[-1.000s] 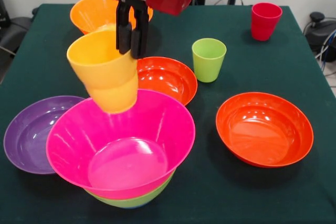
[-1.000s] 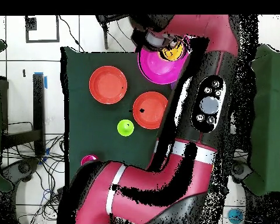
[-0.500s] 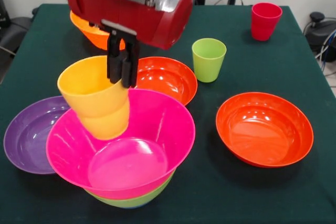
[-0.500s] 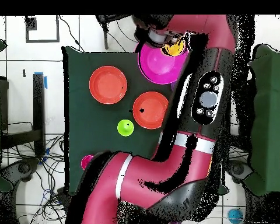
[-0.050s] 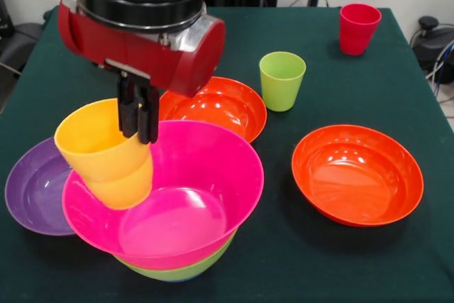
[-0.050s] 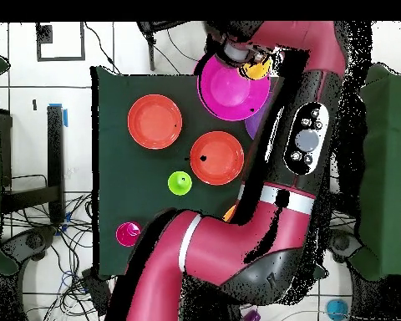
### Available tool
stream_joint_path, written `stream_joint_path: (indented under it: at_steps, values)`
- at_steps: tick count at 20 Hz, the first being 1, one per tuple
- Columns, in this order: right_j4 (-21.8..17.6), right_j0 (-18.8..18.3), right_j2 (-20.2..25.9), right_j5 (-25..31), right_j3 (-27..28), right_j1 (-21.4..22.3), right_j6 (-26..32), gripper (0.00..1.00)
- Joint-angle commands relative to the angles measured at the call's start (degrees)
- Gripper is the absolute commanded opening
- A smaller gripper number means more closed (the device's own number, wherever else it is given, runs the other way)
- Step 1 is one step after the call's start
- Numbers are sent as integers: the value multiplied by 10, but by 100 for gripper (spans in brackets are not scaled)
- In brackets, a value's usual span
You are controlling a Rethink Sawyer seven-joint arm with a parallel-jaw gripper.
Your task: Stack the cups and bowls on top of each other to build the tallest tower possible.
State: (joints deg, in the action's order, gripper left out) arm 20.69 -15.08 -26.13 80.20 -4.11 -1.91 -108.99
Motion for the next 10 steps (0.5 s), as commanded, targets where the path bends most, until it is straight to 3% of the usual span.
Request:
stream_joint_path:
  at_steps: [1,10]
  values:
    - [63,-18,-64,10,27,-45,201,0]
    - [209,-40,-212,-17,44,-81,212,0]
